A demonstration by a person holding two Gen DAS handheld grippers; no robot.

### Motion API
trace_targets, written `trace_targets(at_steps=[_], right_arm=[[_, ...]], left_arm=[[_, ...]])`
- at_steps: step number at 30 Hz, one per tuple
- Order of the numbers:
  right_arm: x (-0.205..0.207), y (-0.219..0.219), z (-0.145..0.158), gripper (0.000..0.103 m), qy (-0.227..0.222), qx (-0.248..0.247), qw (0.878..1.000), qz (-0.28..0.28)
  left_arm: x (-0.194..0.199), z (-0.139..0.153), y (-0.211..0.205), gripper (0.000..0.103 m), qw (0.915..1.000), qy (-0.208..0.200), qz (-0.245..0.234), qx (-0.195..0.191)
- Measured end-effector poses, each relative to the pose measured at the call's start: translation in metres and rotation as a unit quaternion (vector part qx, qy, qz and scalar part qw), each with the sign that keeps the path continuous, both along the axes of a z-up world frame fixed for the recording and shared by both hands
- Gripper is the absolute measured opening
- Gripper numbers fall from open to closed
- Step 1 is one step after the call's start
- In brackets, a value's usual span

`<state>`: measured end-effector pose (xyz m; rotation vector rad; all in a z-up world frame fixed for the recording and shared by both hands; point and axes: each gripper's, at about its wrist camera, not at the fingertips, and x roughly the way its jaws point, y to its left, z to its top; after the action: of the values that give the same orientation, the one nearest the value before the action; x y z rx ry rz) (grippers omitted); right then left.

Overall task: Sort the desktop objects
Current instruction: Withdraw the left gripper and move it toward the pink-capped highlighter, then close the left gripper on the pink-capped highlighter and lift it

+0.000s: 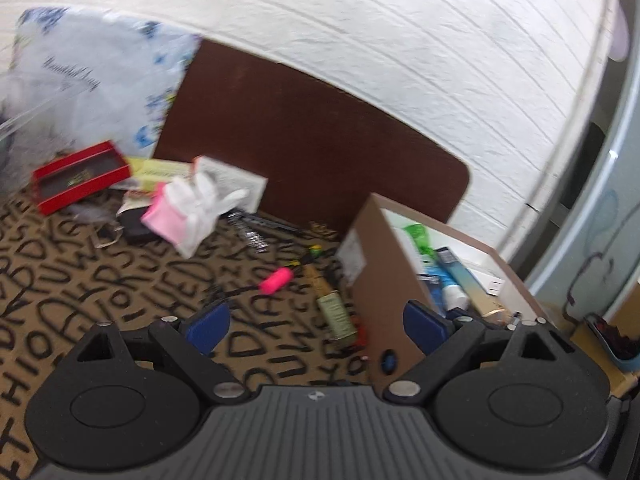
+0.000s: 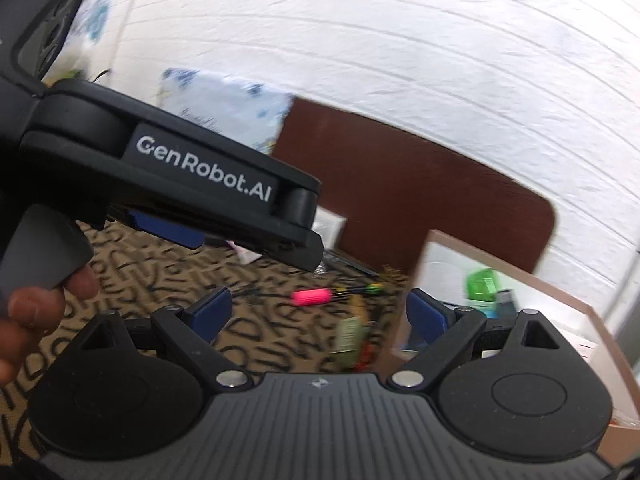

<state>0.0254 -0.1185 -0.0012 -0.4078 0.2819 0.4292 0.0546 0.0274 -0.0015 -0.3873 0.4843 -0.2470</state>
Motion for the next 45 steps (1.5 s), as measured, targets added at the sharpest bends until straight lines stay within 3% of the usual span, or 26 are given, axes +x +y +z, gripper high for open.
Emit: trace_targets(at_steps=[6, 16, 20, 26, 34, 35, 39, 45], right_arm=[[0.017, 0.027, -0.013, 0.092, 0.022, -0.021, 0.999, 0.012], [0.098, 0.067, -0.049, 0.091, 0.057, -0.059, 0.996, -0.033], [0.133, 0.079, -0.057, 0.090, 0.066, -0.049, 0.994, -0.067], [0.178, 0.084, -0.072, 0.083, 0.085, -0.033, 0.989, -0.113], [0.210, 0.077, -0.082, 0.077, 0.109, 0.001, 0.985, -0.136], [0.211, 0.075, -0.083, 0.073, 0.111, 0.006, 0.985, -0.132], [0.207, 0.068, -0.084, 0.041, 0.122, 0.035, 0.985, -0.113], [0.186, 0.061, -0.078, 0.040, 0.128, 0.047, 0.986, -0.097]], left_arm=[[0.012, -0.015, 0.025, 0.096, 0.9997, 0.014, 0.018, -0.009], [0.077, -0.022, 0.033, 0.091, 0.9987, 0.019, -0.047, 0.005], [0.113, -0.024, 0.030, 0.081, 0.9964, 0.028, -0.075, 0.027], [0.161, -0.036, 0.034, 0.069, 0.9937, 0.052, -0.099, 0.008], [0.187, -0.050, 0.038, 0.068, 0.9919, 0.072, -0.100, -0.027], [0.187, -0.052, 0.038, 0.068, 0.9918, 0.074, -0.100, -0.027], [0.186, -0.055, 0.039, 0.068, 0.9912, 0.082, -0.100, -0.030], [0.179, -0.050, 0.036, 0.068, 0.9915, 0.082, -0.098, -0.024]])
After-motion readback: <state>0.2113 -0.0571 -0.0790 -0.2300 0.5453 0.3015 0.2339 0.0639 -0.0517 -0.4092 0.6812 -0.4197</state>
